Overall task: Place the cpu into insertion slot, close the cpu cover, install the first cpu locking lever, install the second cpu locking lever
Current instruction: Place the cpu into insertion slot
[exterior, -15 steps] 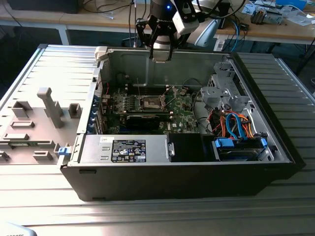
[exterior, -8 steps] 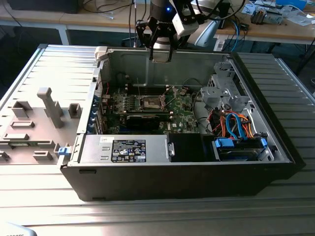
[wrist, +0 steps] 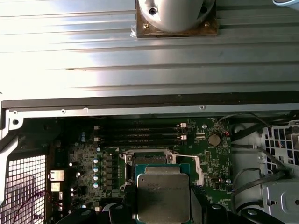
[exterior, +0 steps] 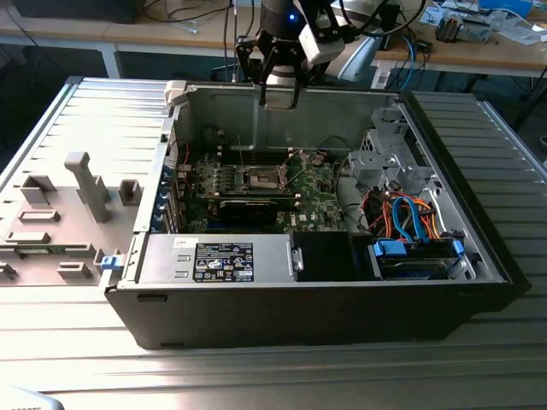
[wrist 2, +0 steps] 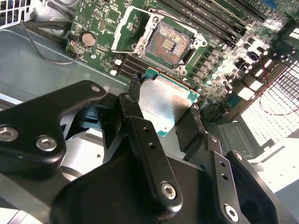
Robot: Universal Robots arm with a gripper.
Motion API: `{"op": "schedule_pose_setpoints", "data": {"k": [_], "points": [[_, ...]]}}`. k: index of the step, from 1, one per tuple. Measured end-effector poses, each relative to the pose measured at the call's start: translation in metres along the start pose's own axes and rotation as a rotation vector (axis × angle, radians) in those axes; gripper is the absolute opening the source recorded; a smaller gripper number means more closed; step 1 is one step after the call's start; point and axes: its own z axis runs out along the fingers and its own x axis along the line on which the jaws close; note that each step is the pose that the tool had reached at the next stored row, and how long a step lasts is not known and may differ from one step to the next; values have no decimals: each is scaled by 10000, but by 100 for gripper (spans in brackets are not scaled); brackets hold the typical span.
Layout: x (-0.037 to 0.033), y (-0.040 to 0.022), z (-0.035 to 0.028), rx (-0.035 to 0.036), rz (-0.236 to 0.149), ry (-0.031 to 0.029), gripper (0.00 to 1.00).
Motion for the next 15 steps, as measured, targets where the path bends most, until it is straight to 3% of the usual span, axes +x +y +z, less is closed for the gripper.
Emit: {"op": "schedule_pose_setpoints", "data": {"k": [15], "points": [[3,-4,49,3,0,0,54]]}}
